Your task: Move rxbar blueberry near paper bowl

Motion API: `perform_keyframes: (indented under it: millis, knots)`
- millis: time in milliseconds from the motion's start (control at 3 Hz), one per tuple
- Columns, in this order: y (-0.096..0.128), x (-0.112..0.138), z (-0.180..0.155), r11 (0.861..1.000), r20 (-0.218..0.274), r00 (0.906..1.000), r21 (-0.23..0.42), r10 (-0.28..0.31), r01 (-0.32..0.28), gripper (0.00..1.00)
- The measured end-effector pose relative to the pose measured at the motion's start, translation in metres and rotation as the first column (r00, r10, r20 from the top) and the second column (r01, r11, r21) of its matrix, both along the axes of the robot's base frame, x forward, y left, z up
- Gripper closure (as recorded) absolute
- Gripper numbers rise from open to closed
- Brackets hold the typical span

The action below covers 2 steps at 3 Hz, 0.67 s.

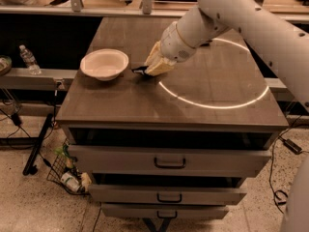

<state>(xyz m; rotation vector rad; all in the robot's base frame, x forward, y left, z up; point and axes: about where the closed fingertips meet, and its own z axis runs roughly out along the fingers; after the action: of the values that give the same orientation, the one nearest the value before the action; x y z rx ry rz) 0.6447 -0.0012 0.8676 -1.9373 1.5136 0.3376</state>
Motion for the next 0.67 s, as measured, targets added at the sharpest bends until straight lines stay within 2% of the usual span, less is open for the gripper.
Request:
perform_keyframes:
  millis: [667]
  knots:
    - [0.0074,0.0073,-0.0087,1.000,0.005,0.9999,-0.011,0.015,-0.015,0.36]
